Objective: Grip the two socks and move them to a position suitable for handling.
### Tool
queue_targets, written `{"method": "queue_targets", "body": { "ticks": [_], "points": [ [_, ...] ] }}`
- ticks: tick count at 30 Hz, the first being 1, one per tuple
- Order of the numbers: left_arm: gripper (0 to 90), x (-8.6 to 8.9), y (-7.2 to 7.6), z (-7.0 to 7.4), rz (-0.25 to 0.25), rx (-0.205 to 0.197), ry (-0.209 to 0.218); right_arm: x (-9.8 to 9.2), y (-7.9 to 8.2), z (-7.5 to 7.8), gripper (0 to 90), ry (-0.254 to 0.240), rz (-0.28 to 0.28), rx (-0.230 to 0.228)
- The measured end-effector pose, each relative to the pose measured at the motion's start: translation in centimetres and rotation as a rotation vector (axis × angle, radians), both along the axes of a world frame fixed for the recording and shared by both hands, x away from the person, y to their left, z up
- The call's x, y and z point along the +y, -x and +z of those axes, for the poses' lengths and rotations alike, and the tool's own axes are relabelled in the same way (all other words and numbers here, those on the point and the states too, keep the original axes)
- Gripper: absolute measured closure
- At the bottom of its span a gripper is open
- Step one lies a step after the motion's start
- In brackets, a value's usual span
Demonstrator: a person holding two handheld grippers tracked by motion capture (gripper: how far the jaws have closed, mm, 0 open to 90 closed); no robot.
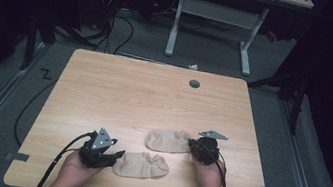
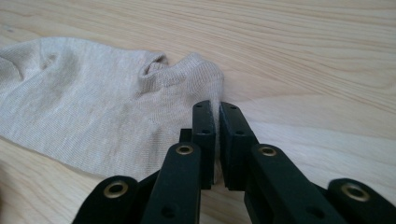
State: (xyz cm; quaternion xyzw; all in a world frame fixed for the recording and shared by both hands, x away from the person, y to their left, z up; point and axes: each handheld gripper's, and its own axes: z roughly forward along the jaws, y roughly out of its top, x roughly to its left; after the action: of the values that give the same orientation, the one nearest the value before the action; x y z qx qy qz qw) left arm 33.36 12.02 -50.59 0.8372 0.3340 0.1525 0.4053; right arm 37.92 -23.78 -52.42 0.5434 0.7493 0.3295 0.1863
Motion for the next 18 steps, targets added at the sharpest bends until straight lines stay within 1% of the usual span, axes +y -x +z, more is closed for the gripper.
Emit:
{"method": "queue_targets", "body": {
  "ticks": [2, 5, 7, 9, 11, 12, 13, 14, 15, 16, 18],
  "points": [
    [50.0, -0.1, -0.3, -0.2, 0.014, 0.006, 0.005, 0.7, -0.1, 0.0, 85.7, 0.003, 0.015, 0.002],
    [49.9, -0.1, -0.6, -0.3, 0.023, 0.009, 0.008, 2.2, -0.3, 0.0, 85.7, 0.017, 0.059, -0.001],
    [49.8, -0.1, -0.9, -0.4, 0.03, 0.018, 0.018, 3.1, -0.4, 0.0, 85.7, 0.021, 0.08, -0.002],
    [49.5, 0.0, -1.3, -0.4, 0.036, 0.027, 0.036, 3.8, -0.5, 0.0, 85.6, 0.026, 0.093, -0.004],
    [49.5, -0.3, -1.6, -0.3, 0.032, 0.038, 0.07, 4.4, -0.7, 0.0, 85.6, 0.028, 0.104, -0.003],
    [49.8, -0.6, -1.8, -0.1, 0.028, 0.032, 0.071, 4.7, -0.8, 0.1, 85.6, 0.032, 0.113, -0.004],
    [49.8, -1.0, -2.0, -0.1, 0.027, 0.025, 0.062, 5.0, -0.9, 0.1, 85.6, 0.032, 0.114, -0.004],
    [49.9, -1.4, -2.3, -0.1, 0.027, 0.022, 0.042, 5.2, -1.1, 0.1, 85.6, 0.032, 0.117, -0.002],
    [50.3, -1.8, -2.7, -0.3, 0.037, 0.025, 0.029, 5.5, -1.4, 0.0, 85.6, 0.029, 0.118, -0.001],
    [50.3, -1.9, -3.1, -0.5, 0.046, 0.032, 0.019, 5.5, -1.4, 0.0, 85.6, 0.029, 0.118, -0.001],
    [52.1, -2.0, -4.2, -1.2, 0.076, 0.069, 0.004, 5.8, -1.6, 0.0, 85.6, 0.02, 0.117, 0.0]
  ]
}}
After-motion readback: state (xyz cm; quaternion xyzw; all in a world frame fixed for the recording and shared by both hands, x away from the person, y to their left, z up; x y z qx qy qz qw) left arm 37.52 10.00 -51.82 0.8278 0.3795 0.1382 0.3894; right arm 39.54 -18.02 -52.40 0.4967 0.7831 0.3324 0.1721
